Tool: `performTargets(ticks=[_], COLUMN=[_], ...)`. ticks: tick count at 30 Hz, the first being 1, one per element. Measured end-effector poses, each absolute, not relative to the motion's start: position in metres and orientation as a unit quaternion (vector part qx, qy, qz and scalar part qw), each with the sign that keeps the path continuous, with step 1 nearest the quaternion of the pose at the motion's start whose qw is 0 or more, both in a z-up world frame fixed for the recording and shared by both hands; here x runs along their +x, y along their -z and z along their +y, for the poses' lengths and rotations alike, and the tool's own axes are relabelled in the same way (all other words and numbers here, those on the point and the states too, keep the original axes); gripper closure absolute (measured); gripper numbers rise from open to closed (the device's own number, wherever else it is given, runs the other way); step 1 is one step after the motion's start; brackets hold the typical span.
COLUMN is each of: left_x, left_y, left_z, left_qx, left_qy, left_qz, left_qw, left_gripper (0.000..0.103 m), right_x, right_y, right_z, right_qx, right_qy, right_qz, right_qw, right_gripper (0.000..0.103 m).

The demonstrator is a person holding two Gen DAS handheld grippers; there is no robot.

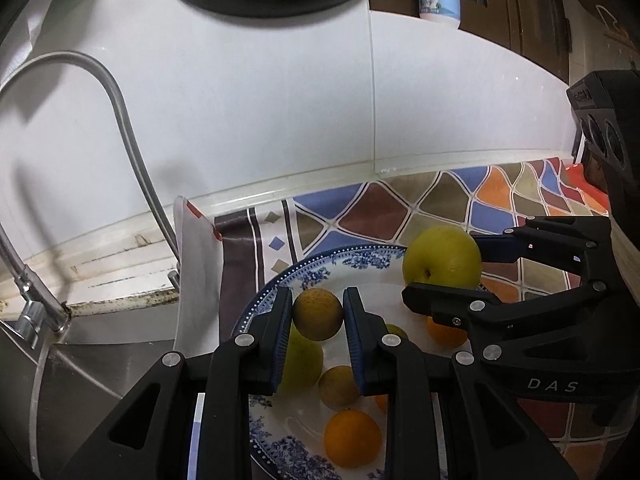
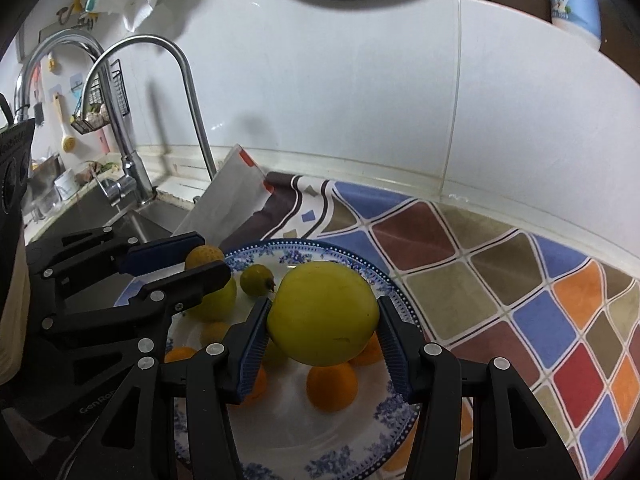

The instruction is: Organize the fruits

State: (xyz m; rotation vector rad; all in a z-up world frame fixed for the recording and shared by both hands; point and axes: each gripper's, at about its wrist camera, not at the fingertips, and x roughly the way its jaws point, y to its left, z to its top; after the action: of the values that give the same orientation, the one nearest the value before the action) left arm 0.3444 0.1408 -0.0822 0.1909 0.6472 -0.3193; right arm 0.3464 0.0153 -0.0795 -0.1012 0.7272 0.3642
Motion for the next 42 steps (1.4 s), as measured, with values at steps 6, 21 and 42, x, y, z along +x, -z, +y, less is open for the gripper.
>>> performTargets(ticks=[6, 21, 42], left_x=[0.349, 0.328, 0.223], left_y=[0.086, 0.072, 0.027], left_z=[0.141, 0.145, 0.145], left_qx=[0.091, 0.088, 0.069], left_qy=[0.159, 0.135, 0.097], left_qz=[0.323, 0.307, 0.278], left_qw=[0.928, 0.938, 0.953], left_gripper=[0.077, 0.053, 0.034], right_x=[0.346, 0.328, 0.228], right_y=[0.078, 0.065, 0.025], right_z=[0.016, 0.006, -0.018], right_qx=[-0.049, -0.037, -0.019], right_qy=[-0.182, -0.15, -0.084], right_qz=[0.345, 0.34, 0.307], right_qw=[0.919, 0.928, 0.948], right_gripper=[0.05, 0.042, 0.031])
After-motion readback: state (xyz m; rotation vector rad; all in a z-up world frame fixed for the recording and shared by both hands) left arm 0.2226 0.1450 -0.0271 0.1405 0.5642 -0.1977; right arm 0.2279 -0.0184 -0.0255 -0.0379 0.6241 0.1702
